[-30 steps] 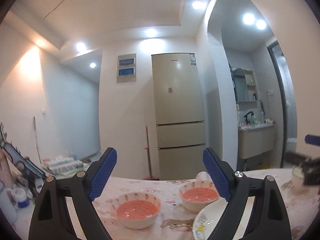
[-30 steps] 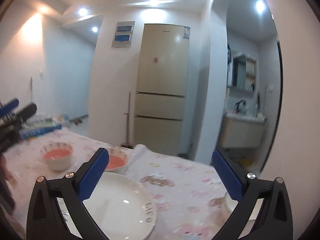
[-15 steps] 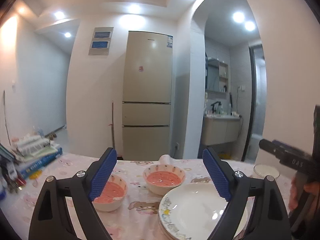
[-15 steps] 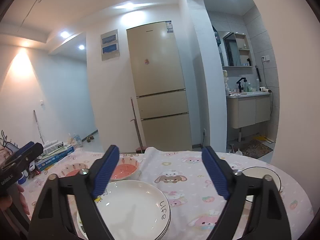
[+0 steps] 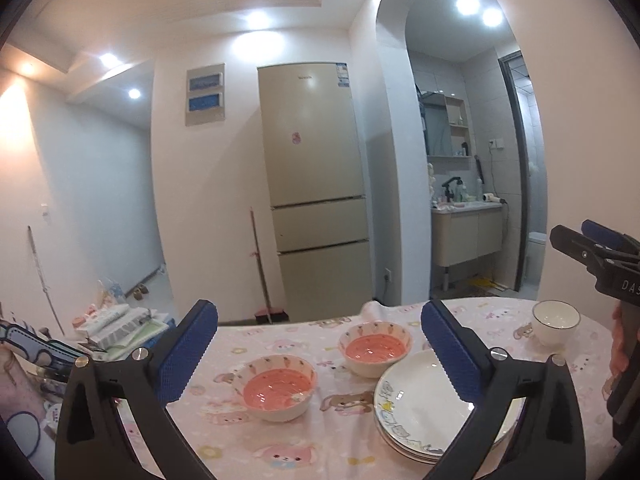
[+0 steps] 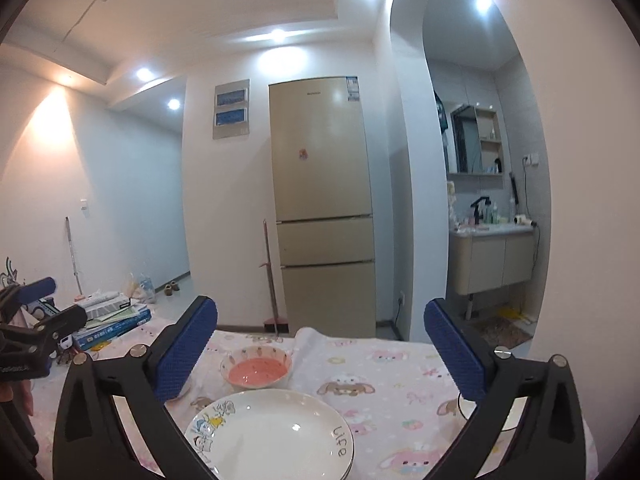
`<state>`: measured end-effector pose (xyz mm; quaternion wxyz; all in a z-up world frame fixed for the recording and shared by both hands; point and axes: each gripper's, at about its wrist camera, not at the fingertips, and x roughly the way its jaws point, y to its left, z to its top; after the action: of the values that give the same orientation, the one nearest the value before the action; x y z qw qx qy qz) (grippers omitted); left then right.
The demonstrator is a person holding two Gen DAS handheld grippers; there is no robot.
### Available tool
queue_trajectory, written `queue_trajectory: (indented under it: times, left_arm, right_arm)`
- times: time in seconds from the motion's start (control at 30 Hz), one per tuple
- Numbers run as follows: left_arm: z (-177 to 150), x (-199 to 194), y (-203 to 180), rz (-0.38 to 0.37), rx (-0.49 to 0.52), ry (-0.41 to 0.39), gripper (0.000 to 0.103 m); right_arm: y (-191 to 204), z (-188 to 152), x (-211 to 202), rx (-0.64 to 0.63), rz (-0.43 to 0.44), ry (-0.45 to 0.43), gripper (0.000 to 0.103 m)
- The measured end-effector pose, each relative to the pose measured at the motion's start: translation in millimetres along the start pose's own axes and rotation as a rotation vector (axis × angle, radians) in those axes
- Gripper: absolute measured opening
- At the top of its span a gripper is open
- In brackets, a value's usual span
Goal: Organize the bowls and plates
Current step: 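Raise both grippers and move them toward the pink strawberry bowls, then lower both grippers onto the rim of a pink strawberry bowl and close them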
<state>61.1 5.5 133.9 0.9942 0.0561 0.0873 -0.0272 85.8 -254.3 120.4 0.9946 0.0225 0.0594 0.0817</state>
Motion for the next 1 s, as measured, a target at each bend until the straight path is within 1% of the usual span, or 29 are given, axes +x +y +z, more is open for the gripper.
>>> queue_trajectory:
  times: [0.13, 0.27, 0.4, 0.47, 0.53, 0.6, 0.67, 0.7, 0.77, 0.8, 0.87, 0.93, 1.0]
  left_arm:
    - [2.9, -2.4, 7.9, 0.013, 0.022, 0.001, 0.103]
    - [8.9, -2.7, 22.7, -0.008, -0.006, -0.002, 0.103]
    - [19.6, 5.1, 40.0, -0.011, -0.018, 0.006, 0.103]
    - [25.2, 13.9, 49.6, -0.008, -0.043, 0.029, 0.103]
    - [28.8, 27.8, 61.5, 0.015, -0.089, 0.061, 0.103]
    - [29.3, 41.5, 75.8, -0.005, -0.136, 0.072, 0.103]
    - [26.8, 54.1, 88.0, 0.011, -0.158, 0.094, 0.102]
    - [24.1, 60.8, 94.1, 0.027, -0.163, 0.102, 0.101]
    - [16.5, 72.8, 104.6, 0.04, -0.173, 0.136, 0.089]
    - [8.9, 81.5, 111.1, 0.026, -0.186, 0.164, 0.086]
    - [-3.4, 94.0, 120.7, 0.016, -0.214, 0.21, 0.078]
    - [-19.1, 107.7, 129.1, 0.008, -0.241, 0.26, 0.073]
    - [-34.5, 121.1, 134.5, 0.009, -0.262, 0.301, 0.073]
  right_arm:
    - [11.7, 5.4, 3.5, 0.009, 0.03, 0.008, 0.103]
    - [21.2, 12.1, 11.7, 0.022, 0.058, 0.015, 0.103]
    - [33.5, 20.5, 22.4, 0.013, 0.061, 0.012, 0.103]
    - [42.4, 27.4, 33.6, 0.003, 0.043, 0.04, 0.103]
    - [51.2, 34.7, 48.8, -0.001, 0.066, 0.075, 0.103]
    - [61.4, 39.4, 64.3, -0.001, 0.092, 0.113, 0.103]
    - [72.9, 39.6, 77.7, -0.005, 0.12, 0.144, 0.103]
    - [80.4, 38.2, 86.4, -0.008, 0.132, 0.164, 0.103]
    - [94.4, 31.2, 102.8, -0.008, 0.169, 0.208, 0.103]
    - [102.3, 26.5, 111.8, -0.005, 0.194, 0.233, 0.103]
    - [116.4, 15.2, 127.4, 0.0, 0.222, 0.277, 0.101]
    - [132.4, 4.6, 145.8, -0.003, 0.242, 0.33, 0.089]
    - [146.3, -7.3, 164.8, -0.009, 0.249, 0.393, 0.082]
